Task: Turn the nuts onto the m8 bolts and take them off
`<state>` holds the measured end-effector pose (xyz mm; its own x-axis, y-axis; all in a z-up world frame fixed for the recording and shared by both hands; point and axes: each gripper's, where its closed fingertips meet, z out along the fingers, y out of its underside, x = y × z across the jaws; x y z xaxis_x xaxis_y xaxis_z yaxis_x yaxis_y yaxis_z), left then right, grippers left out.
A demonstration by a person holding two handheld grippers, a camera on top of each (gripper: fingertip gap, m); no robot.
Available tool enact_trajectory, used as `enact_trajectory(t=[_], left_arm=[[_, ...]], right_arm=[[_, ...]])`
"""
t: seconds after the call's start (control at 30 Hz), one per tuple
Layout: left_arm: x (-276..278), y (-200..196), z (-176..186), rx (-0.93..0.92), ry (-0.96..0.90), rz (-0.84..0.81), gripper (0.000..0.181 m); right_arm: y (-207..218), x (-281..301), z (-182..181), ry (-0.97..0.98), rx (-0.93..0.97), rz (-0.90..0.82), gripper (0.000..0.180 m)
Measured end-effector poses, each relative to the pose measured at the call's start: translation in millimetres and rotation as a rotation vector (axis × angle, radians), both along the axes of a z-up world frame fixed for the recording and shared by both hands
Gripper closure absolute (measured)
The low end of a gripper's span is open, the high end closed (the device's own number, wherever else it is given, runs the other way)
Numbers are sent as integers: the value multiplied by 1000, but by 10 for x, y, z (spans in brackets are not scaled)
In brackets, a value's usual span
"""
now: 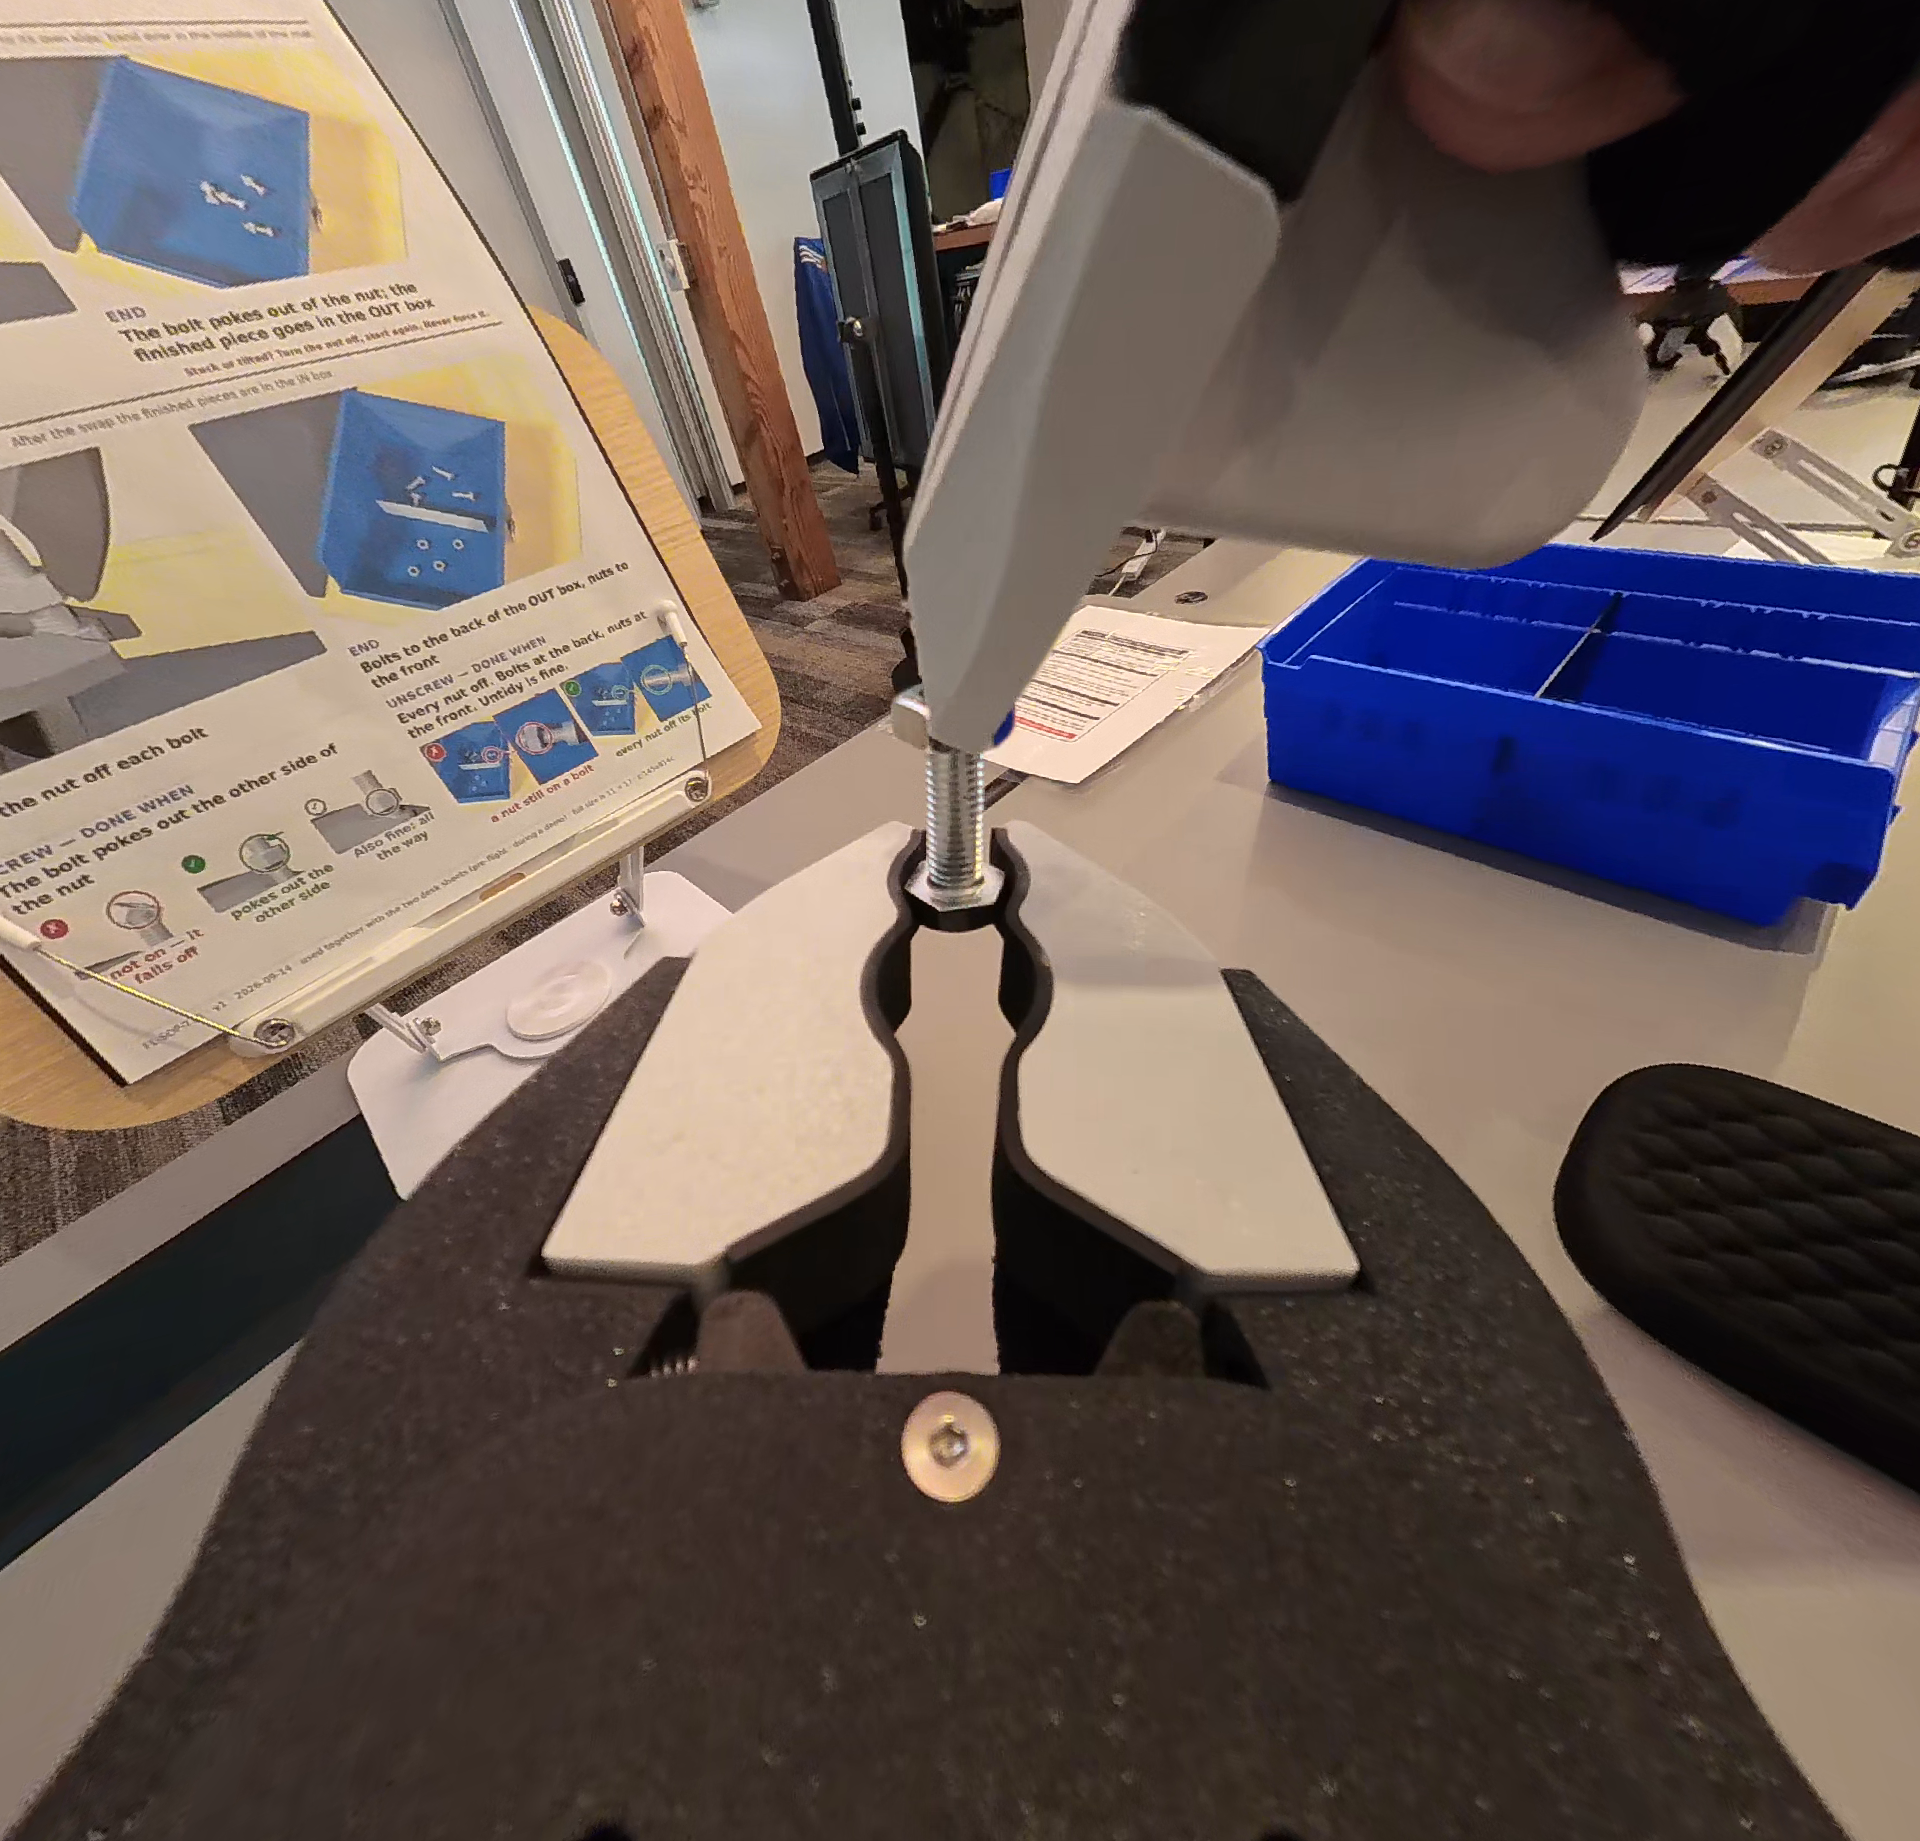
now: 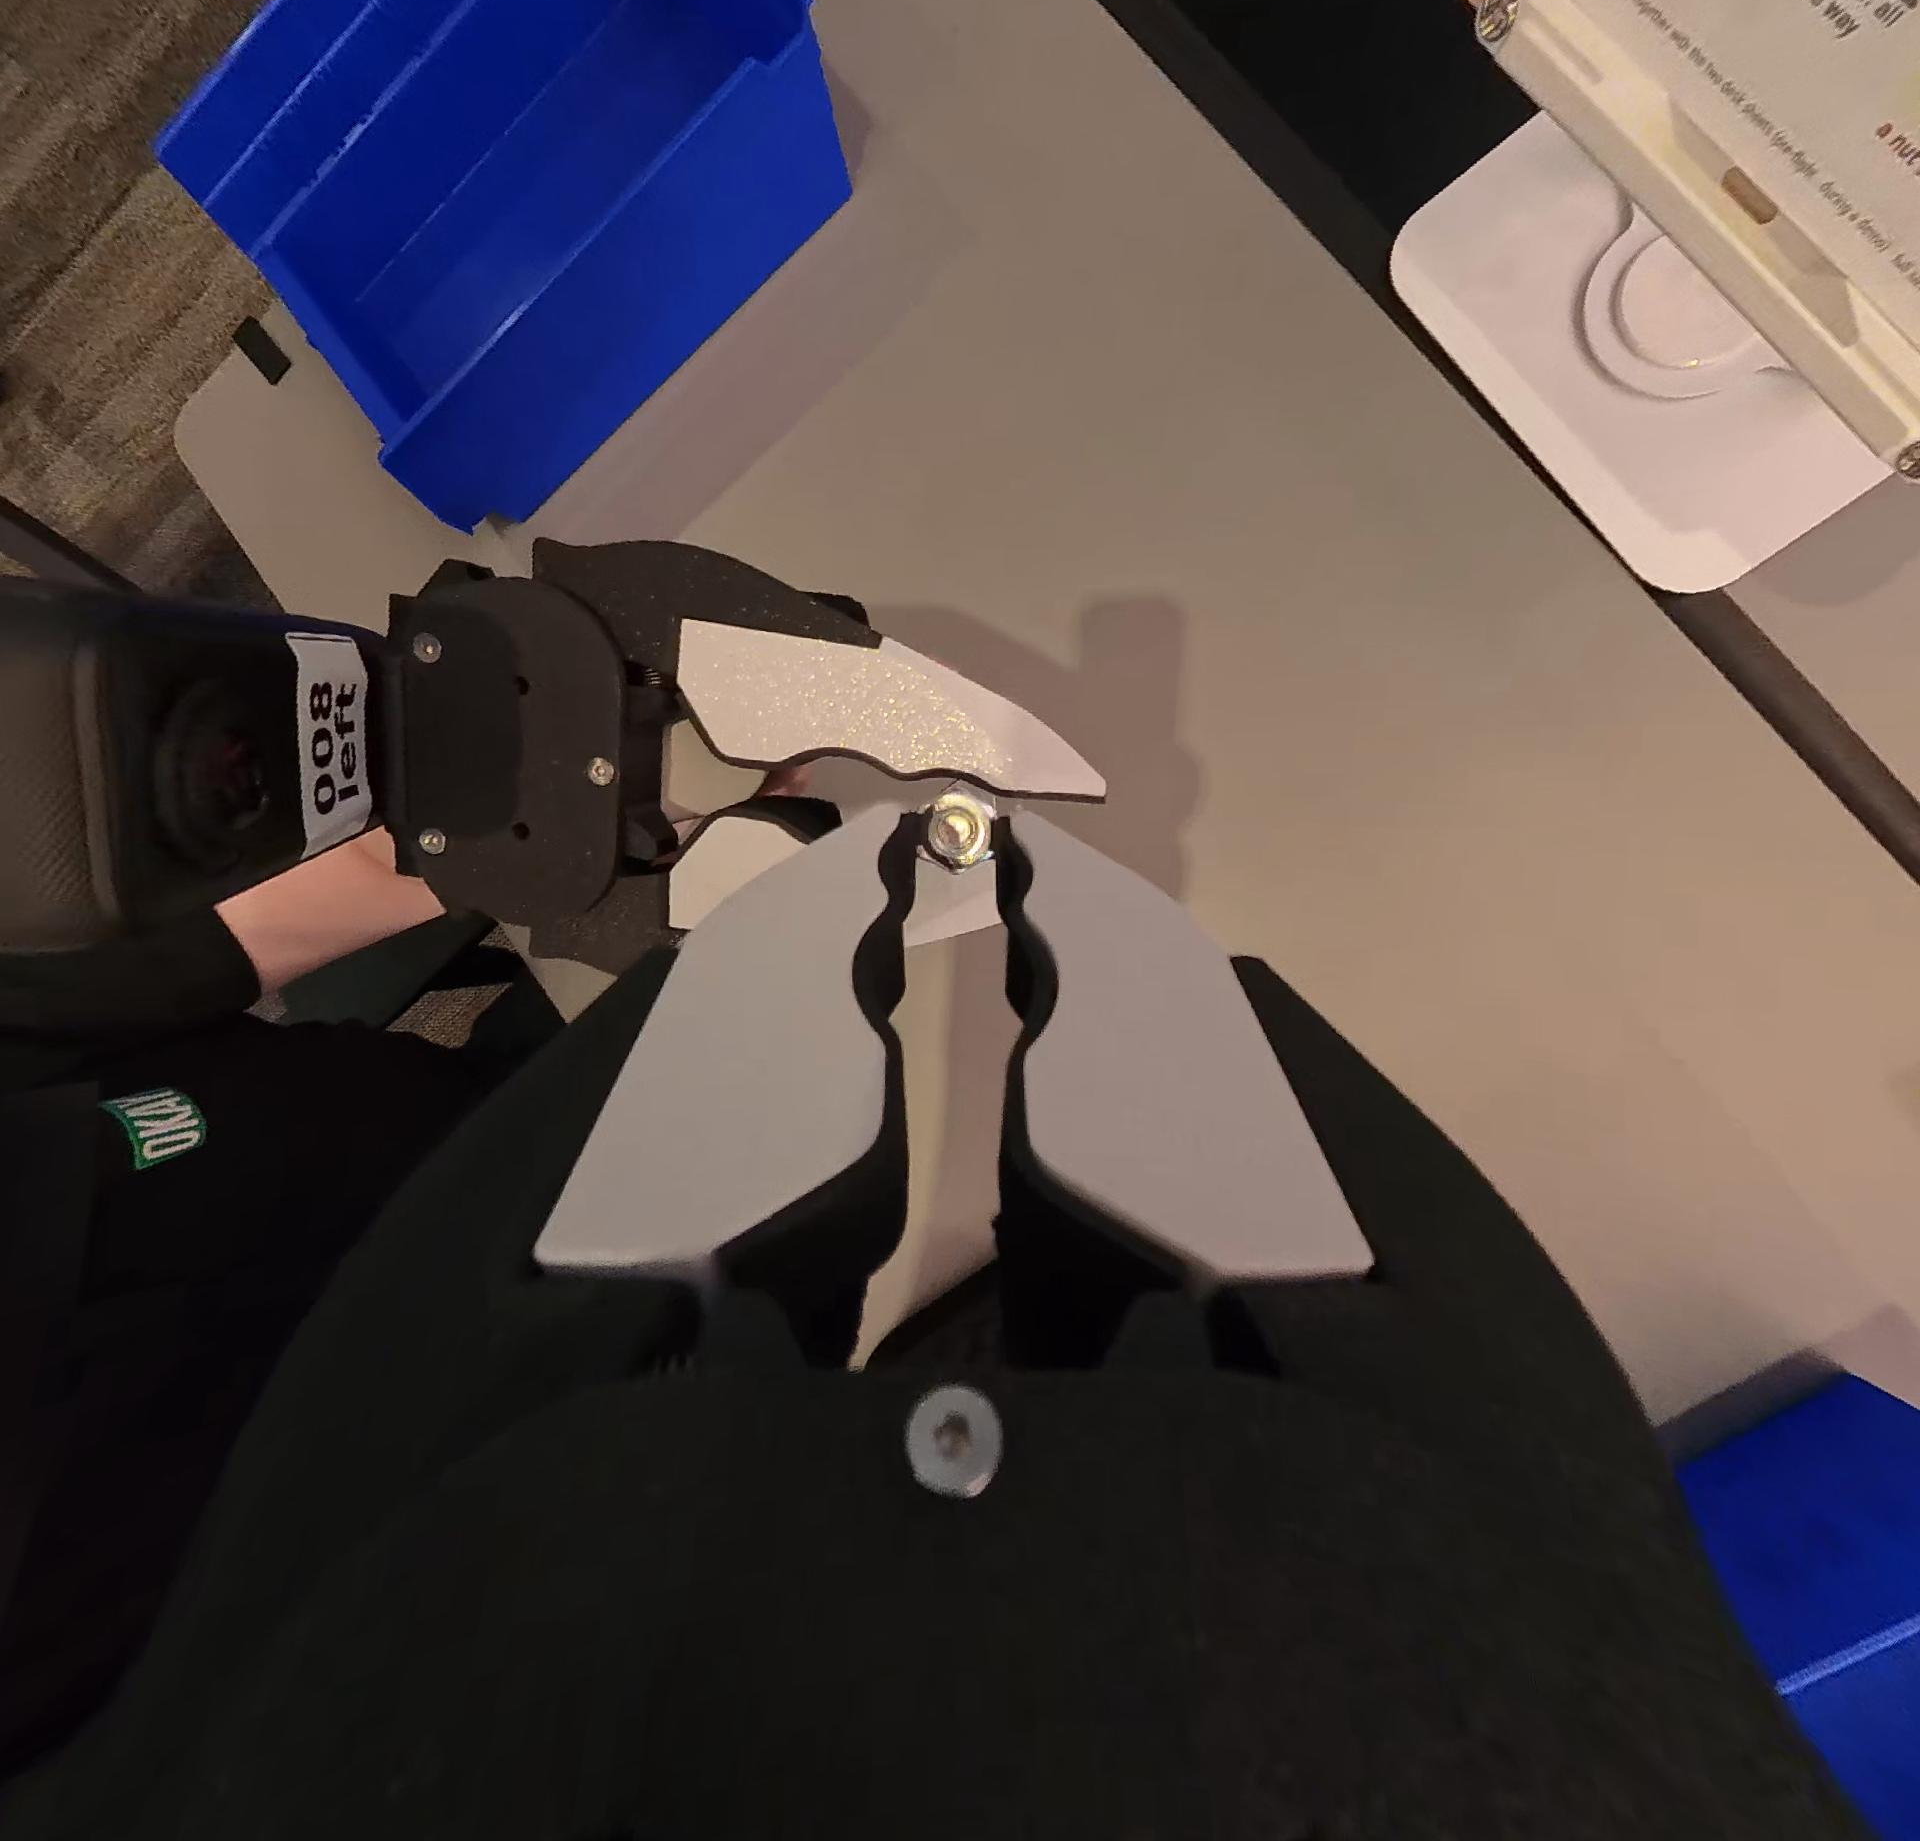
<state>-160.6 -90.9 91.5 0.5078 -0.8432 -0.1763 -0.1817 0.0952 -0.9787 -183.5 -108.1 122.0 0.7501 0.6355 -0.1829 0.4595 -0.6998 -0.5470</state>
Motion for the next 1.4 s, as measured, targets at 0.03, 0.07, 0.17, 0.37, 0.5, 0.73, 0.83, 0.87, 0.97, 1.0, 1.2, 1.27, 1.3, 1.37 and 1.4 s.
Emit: enact_trajectory(t=[0.03,0.07,0.17,0.37,0.5,0.73,0.83,0.87,0.97,1.0,1.2,1.27,1.3,1.37,1.4], left_arm=[[1,-6,1,2,1,0,169],[-1,-10,6,5,0,1,169],[-5,-26,17,9,5,-8,169],[88,-393,0,-54,55,-327,169],[50,-902,-27,-140,108,-666,169],[-131,-1606,-5,-326,105,-1133,169],[-229,-1804,32,-422,84,-1303,169],[-268,-1861,50,-457,74,-1359,169],[-367,-2003,84,-533,56,-1505,169],[-395,-2043,92,-547,52,-1546,169],[-409,-2087,116,-533,38,-1570,169],[-409,-2085,122,-537,37,-1568,169],[-410,-2091,123,-541,37,-1573,169],[-408,-2107,113,-544,44,-1579,169],[-402,-2110,106,-542,48,-1576,169]], right_arm=[[-6,-1,1,3,-7,3,166],[-9,-2,6,6,-8,7,166],[-31,-7,17,-9,6,58,166],[-323,47,24,-160,76,443,166],[-717,12,19,-124,161,745,166],[-1247,-72,25,-45,268,1031,166],[-1387,-122,41,-7,275,1094,166],[-1426,-139,48,1,281,1114,166],[-1534,-194,57,15,288,1165,166],[-1565,-215,61,23,293,1182,166],[-1599,-227,85,53,301,1185,166],[-1599,-227,89,59,302,1183,166],[-1604,-228,88,59,298,1184,166],[-1615,-227,79,50,287,1190,166],[-1619,-223,74,45,283,1193,166]])
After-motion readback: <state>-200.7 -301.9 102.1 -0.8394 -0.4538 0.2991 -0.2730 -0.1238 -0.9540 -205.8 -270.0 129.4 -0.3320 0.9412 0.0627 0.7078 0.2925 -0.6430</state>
